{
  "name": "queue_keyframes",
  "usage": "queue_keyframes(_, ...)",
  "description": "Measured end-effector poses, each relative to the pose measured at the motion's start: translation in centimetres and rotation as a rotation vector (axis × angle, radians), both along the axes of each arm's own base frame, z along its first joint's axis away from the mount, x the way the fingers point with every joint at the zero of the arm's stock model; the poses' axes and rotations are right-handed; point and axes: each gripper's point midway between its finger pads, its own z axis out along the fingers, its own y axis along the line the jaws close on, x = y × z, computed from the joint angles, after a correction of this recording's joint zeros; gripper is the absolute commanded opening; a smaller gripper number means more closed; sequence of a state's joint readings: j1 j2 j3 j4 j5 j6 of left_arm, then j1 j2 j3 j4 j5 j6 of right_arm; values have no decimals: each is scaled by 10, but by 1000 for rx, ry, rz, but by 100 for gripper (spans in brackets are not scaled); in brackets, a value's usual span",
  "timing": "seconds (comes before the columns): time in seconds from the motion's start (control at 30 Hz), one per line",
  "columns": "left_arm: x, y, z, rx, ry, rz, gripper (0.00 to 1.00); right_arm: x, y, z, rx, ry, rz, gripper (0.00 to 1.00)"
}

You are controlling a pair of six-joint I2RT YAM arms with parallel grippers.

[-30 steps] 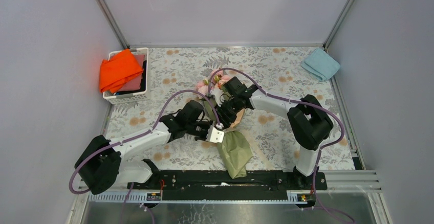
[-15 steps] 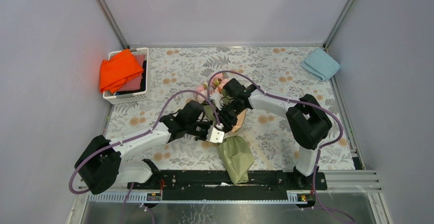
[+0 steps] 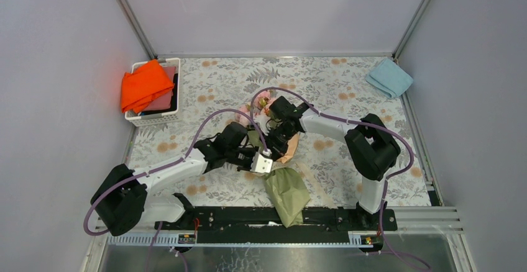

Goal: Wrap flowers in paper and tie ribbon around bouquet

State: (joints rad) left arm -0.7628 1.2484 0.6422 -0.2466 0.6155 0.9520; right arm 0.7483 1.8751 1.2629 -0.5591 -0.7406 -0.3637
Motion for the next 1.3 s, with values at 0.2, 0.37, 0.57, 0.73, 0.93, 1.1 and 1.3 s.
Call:
queue_keyframes(0.2,-6,-4,6,-23,88,39,0,16,6,2,-5,-58,-65,14)
queue_keyframes(0.37,-15,-10,14,-55,201,76,0,22,13,18,46,-104,-71,25)
queue_keyframes(0.57,-20,-25,31,-83,219,48,0,16,14,21,71,-85,-39,36)
queue_keyframes(0.73,-43,-21,14,3,207,-43,0,6,9,20,71,-59,4,41)
queue_keyframes(0.93,-50,-20,1,59,141,-109,0,-2,5,16,52,-50,35,47)
queue_keyframes(1.1,-48,-15,-7,83,99,-129,0,-10,5,8,33,-36,64,51)
queue_keyframes(1.3,-48,-5,-21,123,69,-136,0,-12,5,4,27,-29,69,51)
